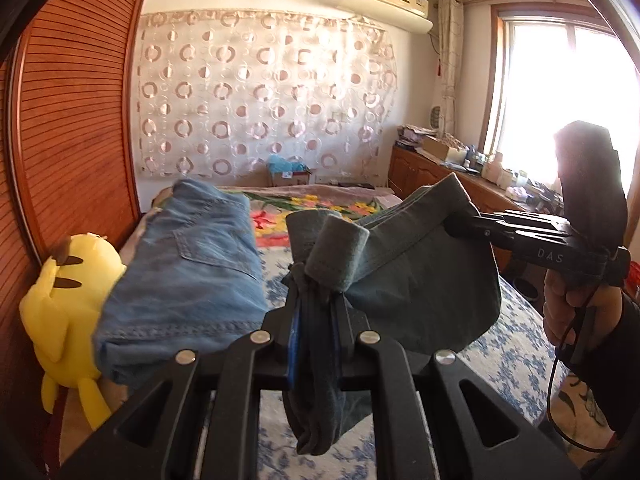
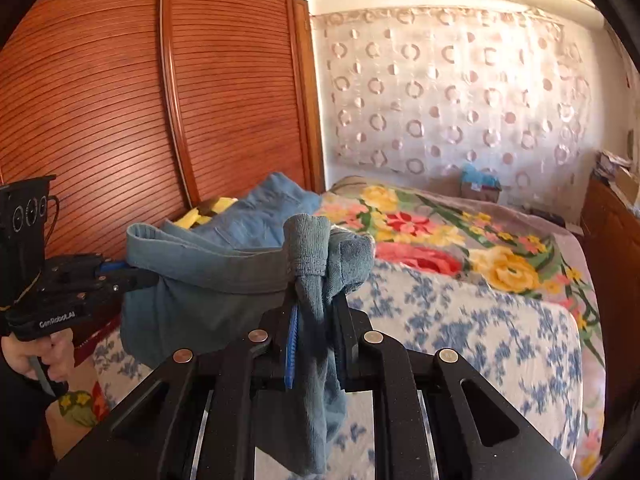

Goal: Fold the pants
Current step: 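Lift the folded grey-green shorts with both grippers and carry them over the folded jeans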

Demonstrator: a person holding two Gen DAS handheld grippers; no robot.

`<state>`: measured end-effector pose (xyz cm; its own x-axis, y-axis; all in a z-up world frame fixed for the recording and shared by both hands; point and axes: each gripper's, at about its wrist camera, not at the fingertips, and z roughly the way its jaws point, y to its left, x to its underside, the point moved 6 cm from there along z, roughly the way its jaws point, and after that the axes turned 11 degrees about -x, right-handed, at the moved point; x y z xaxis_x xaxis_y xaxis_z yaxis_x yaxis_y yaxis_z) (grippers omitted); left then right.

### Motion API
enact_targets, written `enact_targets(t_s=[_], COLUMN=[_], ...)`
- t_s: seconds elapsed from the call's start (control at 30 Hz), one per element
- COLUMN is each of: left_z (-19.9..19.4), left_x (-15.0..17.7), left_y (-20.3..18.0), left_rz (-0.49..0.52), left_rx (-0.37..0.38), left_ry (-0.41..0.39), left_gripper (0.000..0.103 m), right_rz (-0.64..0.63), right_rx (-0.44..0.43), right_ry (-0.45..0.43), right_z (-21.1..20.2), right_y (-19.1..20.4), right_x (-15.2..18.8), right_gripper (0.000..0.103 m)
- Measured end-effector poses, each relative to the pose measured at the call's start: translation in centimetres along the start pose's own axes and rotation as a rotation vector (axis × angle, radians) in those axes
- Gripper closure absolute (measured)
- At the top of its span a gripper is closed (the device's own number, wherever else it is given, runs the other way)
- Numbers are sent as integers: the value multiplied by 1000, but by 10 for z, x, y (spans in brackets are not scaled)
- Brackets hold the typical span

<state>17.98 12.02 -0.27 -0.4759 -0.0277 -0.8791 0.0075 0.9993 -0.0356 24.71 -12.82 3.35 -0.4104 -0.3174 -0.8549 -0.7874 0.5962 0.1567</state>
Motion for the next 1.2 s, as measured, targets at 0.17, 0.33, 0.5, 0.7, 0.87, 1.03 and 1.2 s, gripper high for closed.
enact_targets(t_s=[0.17,0.33,0.5,0.7,0.87,1.03,1.2], left_z=[2,16,38,55,61,61,60], left_x=[-18,-27,-26,-19,-14,-5,7], left_y=[31,55,82,105,120,133,145], left_rz=[-37,-62,-81,-114,-142,-165,-169], left_rx=[-36,-67,-111,-117,-114,-126,-157], left_ry=[-41,-48,-26,12,31,52,96], left_gripper=[94,94,94,94,94,94,93], right_rz=[-54,-116,-164,-201,-244,-284,-259], right_rx=[-24,-21,-21,-33,-51,-81,-140], right_ry=[-10,16,50,106,132,155,163], right_z=[33,75,122,179,215,251,280], right_y=[8,13,13,11,19,35,48], right_x=[-44,-80,-102,-111,-117,-121,-124], right_gripper=[91,91,91,91,91,91,91])
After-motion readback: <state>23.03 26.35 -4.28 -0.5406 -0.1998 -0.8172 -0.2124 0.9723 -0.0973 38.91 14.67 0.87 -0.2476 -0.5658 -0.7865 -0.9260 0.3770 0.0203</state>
